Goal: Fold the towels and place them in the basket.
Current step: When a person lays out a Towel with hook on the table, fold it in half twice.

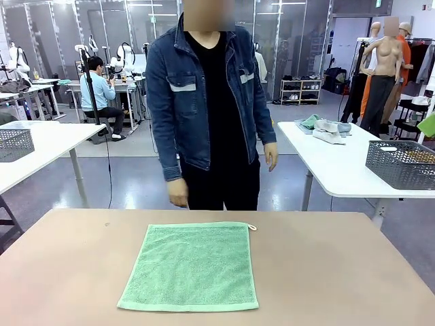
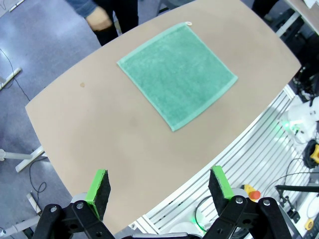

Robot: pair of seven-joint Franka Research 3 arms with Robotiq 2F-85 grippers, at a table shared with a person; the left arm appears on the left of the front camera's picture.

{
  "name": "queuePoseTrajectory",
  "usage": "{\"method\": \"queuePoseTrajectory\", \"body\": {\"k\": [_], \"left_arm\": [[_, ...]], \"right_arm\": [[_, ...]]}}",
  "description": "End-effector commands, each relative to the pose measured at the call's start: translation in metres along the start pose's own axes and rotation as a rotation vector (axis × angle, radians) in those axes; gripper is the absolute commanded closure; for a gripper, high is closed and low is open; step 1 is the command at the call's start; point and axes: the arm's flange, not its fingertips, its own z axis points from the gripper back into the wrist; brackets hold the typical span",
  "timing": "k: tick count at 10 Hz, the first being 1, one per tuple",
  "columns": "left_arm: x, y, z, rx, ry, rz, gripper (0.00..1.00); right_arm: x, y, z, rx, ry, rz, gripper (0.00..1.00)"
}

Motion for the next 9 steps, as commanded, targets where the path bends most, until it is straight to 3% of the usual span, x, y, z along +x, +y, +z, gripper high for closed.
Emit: {"method": "queuePoseTrajectory", "body": {"k": [1, 2, 3, 5, 7, 8, 9], "left_arm": [[0.001, -0.001, 0.001, 0.005, 0.001, -0.011, 0.00], [0.000, 0.000, 0.000, 0.000, 0.000, 0.000, 0.00], [0.001, -0.020, -0.019, -0.005, 0.090, -0.188, 0.00], [-0.010, -0.037, -0.054, -0.112, 0.199, -0.410, 0.00], [-0.027, -0.063, -0.097, -0.120, 0.292, -0.578, 0.00], [-0.029, -0.067, -0.122, -0.074, 0.310, -0.582, 0.00], [-0.032, -0.072, -0.142, -0.168, 0.313, -0.607, 0.00]], "right_arm": [[0.000, 0.000, 0.000, 0.000, 0.000, 0.000, 0.00], [0.007, 0.015, -0.006, 0.016, 0.043, 0.152, 0.00], [0.016, 0.034, -0.025, 0.078, 0.098, 0.312, 0.00], [0.026, 0.065, -0.070, 0.221, 0.223, 0.502, 0.00], [0.028, 0.096, -0.116, 0.314, 0.322, 0.637, 0.00], [0.026, 0.106, -0.139, 0.311, 0.371, 0.682, 0.00], [0.027, 0.116, -0.161, 0.367, 0.383, 0.695, 0.00]]}}
